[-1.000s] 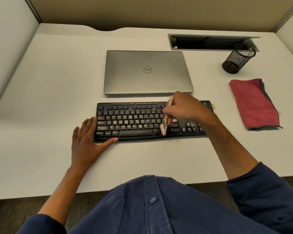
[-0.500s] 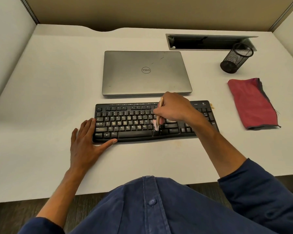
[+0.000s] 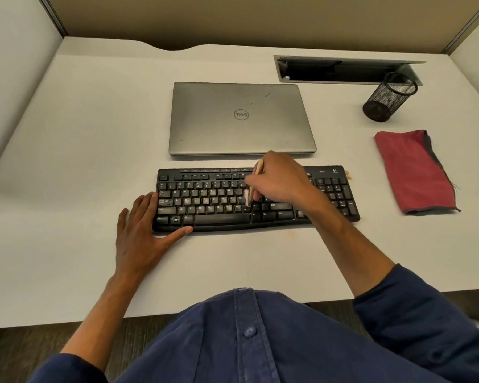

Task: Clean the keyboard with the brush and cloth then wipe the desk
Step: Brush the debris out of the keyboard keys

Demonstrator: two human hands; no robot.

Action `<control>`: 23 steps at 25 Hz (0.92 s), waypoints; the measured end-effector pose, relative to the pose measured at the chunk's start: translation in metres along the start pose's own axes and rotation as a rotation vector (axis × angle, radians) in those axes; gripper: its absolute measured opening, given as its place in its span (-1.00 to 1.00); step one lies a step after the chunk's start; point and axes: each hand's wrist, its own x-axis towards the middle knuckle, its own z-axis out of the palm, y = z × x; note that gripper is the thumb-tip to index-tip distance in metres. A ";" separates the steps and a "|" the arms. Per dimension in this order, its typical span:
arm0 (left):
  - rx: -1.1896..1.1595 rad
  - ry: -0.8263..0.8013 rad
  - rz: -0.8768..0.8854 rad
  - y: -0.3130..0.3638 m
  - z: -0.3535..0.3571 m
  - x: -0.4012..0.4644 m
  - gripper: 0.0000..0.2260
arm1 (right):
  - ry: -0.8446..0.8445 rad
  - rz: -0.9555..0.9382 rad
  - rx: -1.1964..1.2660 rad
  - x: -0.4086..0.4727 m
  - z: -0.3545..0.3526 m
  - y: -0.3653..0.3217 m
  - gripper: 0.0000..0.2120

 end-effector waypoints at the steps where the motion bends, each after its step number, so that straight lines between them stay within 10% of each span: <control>1: -0.002 0.003 0.001 0.000 0.000 0.000 -0.04 | -0.029 -0.007 -0.008 -0.005 0.000 0.000 -0.78; 7: -0.009 0.003 -0.002 0.001 -0.001 -0.001 -0.03 | 0.189 0.018 0.104 0.005 -0.001 -0.001 -0.82; 23: -0.018 0.011 -0.008 0.001 -0.001 -0.001 -0.02 | -0.071 -0.036 0.065 -0.015 0.016 -0.024 -0.81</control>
